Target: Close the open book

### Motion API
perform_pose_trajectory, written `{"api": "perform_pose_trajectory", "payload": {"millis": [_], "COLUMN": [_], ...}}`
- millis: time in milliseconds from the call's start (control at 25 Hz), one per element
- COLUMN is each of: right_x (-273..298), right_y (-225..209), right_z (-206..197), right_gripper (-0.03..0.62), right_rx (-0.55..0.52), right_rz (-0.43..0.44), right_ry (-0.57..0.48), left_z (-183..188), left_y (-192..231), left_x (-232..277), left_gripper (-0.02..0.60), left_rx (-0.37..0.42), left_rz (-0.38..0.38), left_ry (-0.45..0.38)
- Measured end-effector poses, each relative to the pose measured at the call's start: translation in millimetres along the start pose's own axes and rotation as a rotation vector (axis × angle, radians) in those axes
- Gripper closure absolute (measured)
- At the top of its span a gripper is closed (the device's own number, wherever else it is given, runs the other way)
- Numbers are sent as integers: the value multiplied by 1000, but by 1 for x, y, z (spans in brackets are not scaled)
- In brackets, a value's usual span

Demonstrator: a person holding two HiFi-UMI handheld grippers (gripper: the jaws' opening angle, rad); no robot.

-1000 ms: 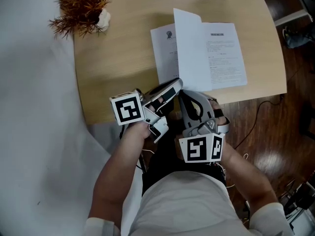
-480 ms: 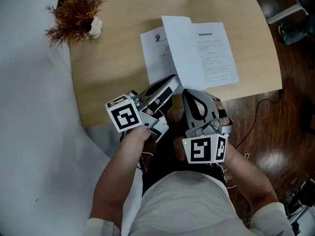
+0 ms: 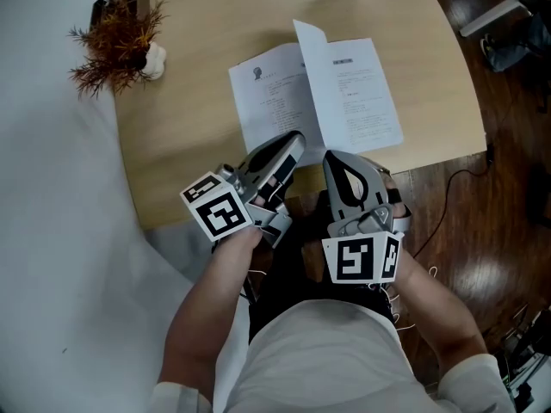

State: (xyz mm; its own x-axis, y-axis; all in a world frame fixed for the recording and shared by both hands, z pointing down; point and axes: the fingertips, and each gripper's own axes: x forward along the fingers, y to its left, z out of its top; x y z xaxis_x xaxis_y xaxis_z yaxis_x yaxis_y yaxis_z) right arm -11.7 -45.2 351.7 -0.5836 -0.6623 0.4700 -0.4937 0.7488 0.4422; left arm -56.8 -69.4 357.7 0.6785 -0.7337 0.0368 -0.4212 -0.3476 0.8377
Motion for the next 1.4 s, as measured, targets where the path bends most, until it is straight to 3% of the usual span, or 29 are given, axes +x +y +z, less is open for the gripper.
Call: {"api": "perform_pose_trajectory", "payload": {"millis": [200,240,280,720,1040,1400], "right_x": [-4,-4,-5,-12,-12,-9], "right_y": [-14,-17,-19,-49,-67,-79], "right_z": [-9,-11,-13,-42,-68,-90], "right_gripper": [592,592,592,592,592,592], "right_rx": [10,12,13,51,93,115], "right_rz": [-16,-19,-23,-48,-55,-52], "right_ry": [6,6,7,32,64,88], "left_z": [-7,-9,-11,-34,-50,-62], "left_y": [-1,-1,-1,-5,-1,5], "left_x": [10,12,14,45,62,78], "left_gripper": [578,527,520,520,520,520], "left_rx": [61,72,86,246,297,299], "left_rz": [35,41,47,76,114,126], "left_ry": [35,46,55,156,205,244]}}
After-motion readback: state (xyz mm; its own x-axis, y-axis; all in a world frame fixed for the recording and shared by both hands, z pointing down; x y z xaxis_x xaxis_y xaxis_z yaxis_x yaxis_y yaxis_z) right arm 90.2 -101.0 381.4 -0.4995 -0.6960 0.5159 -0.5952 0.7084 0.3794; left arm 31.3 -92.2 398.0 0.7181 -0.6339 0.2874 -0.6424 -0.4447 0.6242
